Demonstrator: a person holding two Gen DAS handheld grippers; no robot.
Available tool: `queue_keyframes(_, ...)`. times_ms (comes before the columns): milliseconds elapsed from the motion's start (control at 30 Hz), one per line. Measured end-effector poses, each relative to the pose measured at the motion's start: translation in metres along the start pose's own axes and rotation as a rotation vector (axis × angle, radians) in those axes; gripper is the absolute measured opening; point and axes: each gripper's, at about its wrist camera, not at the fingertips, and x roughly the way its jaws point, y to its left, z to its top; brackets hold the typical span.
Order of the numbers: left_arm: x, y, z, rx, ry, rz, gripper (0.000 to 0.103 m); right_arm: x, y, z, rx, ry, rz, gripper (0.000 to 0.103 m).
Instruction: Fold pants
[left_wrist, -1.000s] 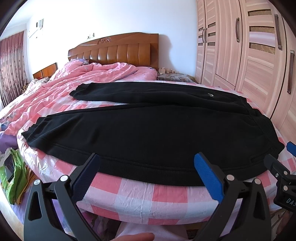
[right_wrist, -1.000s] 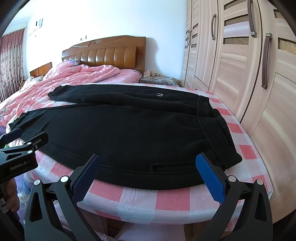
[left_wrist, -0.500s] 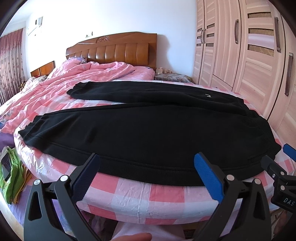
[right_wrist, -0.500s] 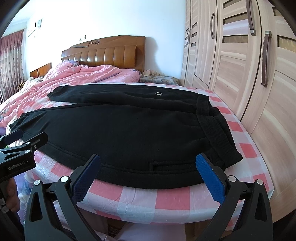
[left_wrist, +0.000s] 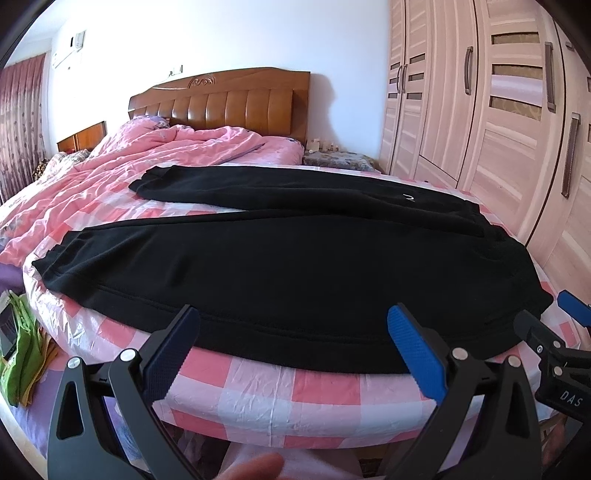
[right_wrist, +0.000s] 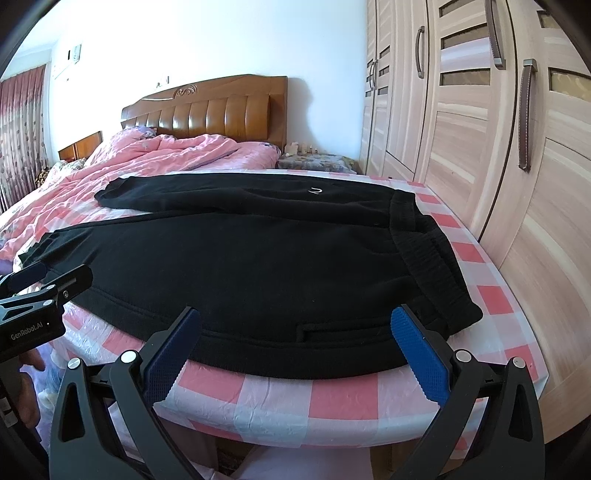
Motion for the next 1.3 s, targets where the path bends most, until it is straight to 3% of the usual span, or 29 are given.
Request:
queue_keyframes(433, 0.004, 0.003, 0.000, -0.016, 0.029, -0.002, 0.102, 0.000, 0.002, 0.001, -0.018, 0.005, 0.002, 0.099)
queue_keyframes(900, 0.006, 0.013, 0.003, -0.047, 0.003, 0.030, 0.102, 0.012, -0.014, 0.013, -0.042, 0.000, -0.027, 0.099)
queue_keyframes(1100, 0.027, 0.017, 0.010, -0.013, 0.059, 0.095, 0.102, 0.022, -0.025, 0.034, -0.054, -0.062, -0.034, 0.099)
queue_keyframes(1200, 0.045, 0.018, 0.025, -0.001, 0.112, 0.063, 0.102, 0.028, -0.029, 0.048, -0.073, -0.117, -0.045, 0.099)
queue_keyframes(1300, 0.064, 0.019, 0.043, 0.001, 0.135, 0.040, 0.102, 0.045, -0.033, 0.070, -0.073, -0.085, 0.007, 0.099)
